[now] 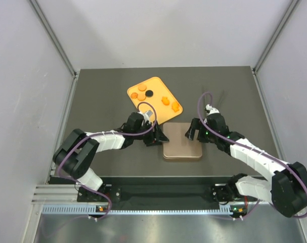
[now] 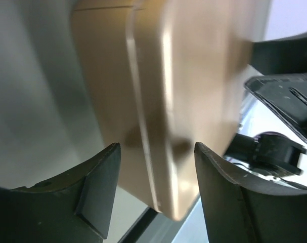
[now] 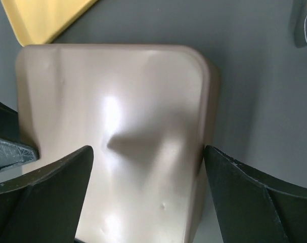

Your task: Pack the cookies

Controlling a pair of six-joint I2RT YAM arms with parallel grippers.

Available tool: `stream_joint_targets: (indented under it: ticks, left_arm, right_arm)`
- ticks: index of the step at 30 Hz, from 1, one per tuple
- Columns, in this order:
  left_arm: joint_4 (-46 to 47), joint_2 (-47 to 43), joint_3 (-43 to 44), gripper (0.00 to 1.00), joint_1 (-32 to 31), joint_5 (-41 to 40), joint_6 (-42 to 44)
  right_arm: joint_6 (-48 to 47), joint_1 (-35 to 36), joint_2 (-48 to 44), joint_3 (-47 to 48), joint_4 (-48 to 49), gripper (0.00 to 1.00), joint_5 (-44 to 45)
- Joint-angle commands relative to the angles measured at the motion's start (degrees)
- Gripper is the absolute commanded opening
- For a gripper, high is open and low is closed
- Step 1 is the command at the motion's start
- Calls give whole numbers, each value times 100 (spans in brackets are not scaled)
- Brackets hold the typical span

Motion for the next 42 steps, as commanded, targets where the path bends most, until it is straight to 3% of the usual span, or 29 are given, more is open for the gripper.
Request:
stream_joint_targets:
  ticks: [1, 13, 24, 26, 28, 29, 35, 42]
  left_arm:
    - [-306, 89, 177, 63, -90, -375, 237]
    - [-316, 370, -157, 42, -265, -948, -17]
    - [-447, 238, -253, 40, -283, -1088, 53]
    - [-447, 229, -280, 40, -274, -1106, 61]
    - [-482, 221, -254, 40, -274, -1115, 79]
    - [-517, 195, -219, 40, -274, -1115, 114]
    - [-1299, -376, 334, 61, -265, -1439, 579]
    - [-2845, -1237, 1441, 71, -134, -2063, 1475]
  right_arm:
    - [-26, 230, 195, 251, 22, 90, 176]
    - [-96, 336, 274, 199, 13, 91, 352]
    - [-166, 223, 117, -39, 75, 73, 220]
    - [-227, -23, 29, -4, 57, 68, -218]
    - [-271, -173, -51, 162, -48, 71, -491]
    - [-341, -182, -77, 250, -153, 80, -501]
    - [-543, -375, -507, 892, -698, 98, -439]
    - [-807, -964, -841, 1823, -1401, 100, -685]
